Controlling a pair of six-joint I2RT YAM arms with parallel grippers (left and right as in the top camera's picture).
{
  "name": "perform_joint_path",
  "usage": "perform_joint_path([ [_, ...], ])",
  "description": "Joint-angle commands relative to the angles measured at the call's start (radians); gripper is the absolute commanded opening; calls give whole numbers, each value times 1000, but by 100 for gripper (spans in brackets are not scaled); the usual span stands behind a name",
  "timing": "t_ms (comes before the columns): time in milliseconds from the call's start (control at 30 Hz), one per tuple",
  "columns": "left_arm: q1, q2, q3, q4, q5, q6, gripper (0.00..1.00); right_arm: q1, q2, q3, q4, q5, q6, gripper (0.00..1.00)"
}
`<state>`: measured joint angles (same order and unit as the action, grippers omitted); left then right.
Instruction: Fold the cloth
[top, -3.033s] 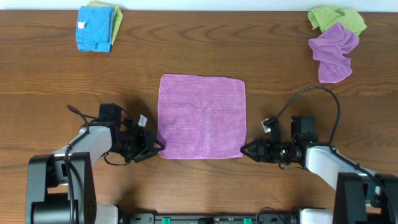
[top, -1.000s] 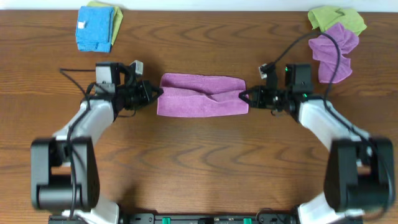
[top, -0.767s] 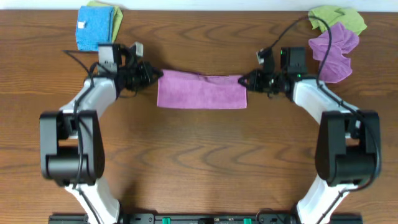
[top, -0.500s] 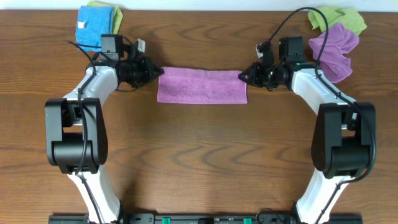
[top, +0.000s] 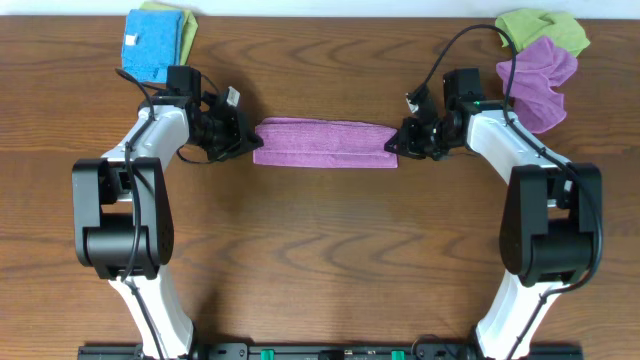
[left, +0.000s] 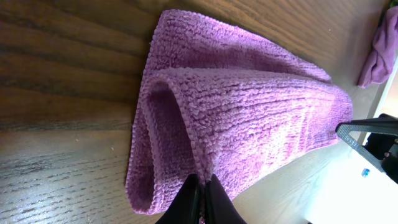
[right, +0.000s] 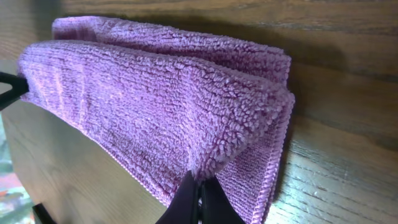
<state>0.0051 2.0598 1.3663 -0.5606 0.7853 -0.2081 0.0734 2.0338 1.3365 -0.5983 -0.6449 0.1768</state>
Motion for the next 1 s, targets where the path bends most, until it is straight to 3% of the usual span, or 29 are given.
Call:
perform_joint_path([
  [0, 0, 10, 16, -16, -10, 22, 22, 8, 8, 13, 3, 13, -26, 38],
  [33, 0, 10, 16, -25, -8, 22, 50, 8, 8, 13, 3, 13, -26, 57],
  [67, 2, 10, 19, -38, -7, 22, 54, 8, 8, 13, 3, 11, -26, 71],
  [133, 7, 6, 26, -64, -7, 37, 56, 3, 3, 16, 2, 8, -26, 77],
  [267, 10, -18, 68, -126, -15, 107, 60, -5, -26, 38, 2, 1, -49, 73],
  [367, 9, -54, 132, -192, -74, 139, 60, -7, -79, 69, 2, 6, -74, 68],
  [400, 7, -75, 161, -216, -113, 151, 58, -6, -106, 80, 3, 17, -79, 53],
  [433, 5, -93, 184, -231, -142, 161, 51, -4, -128, 90, 3, 24, -86, 26],
  [467, 0, -114, 204, -240, -177, 169, 35, -2, -151, 99, 3, 45, -85, 1],
  [500, -7, -133, 216, -239, -214, 169, 14, 5, -173, 105, 3, 75, -85, 1],
  [533, -18, -153, 221, -232, -266, 169, 6, 14, -189, 107, 3, 108, -85, 1],
  [800, -179, -123, 219, -189, -726, 153, 6, 168, -166, 107, -16, 480, -74, 1],
  [967, -232, -35, 219, -159, -796, 78, 6, 210, -103, 107, -24, 562, -35, 1],
])
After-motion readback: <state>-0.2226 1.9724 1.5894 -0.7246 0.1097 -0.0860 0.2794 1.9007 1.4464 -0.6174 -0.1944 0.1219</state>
